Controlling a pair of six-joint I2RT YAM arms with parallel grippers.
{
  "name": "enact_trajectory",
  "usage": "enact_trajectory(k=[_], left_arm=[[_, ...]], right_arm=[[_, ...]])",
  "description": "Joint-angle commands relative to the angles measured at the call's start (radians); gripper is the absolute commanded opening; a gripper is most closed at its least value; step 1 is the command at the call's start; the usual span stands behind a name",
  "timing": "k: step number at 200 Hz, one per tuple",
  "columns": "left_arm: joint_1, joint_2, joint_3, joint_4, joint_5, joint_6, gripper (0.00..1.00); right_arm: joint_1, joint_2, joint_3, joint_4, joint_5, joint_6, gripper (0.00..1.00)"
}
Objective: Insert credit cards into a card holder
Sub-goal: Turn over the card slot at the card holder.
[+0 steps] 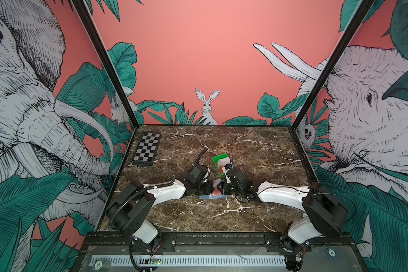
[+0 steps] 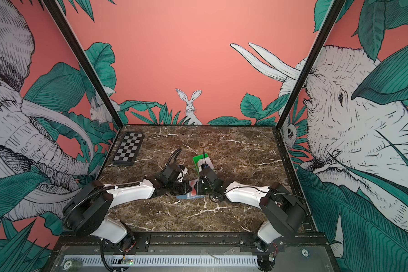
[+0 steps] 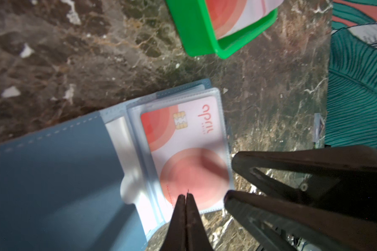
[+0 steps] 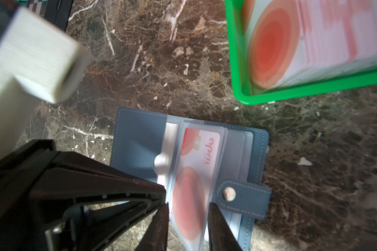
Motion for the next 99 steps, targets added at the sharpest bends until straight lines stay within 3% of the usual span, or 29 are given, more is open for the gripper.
enact_trajectory(k=[1, 99], left_arm=[[0.002, -0.013, 0.011, -0.037, -0.010, 0.016, 0.06], [0.059, 0.000, -0.060, 0.069, 0.045, -0.040, 0.06]], right_arm=[[0.009, 0.025, 0.021, 0.005, -0.015, -0.006, 0.31], [0.020, 0.042, 0.044, 0.064, -0.052, -0.009, 0.31]])
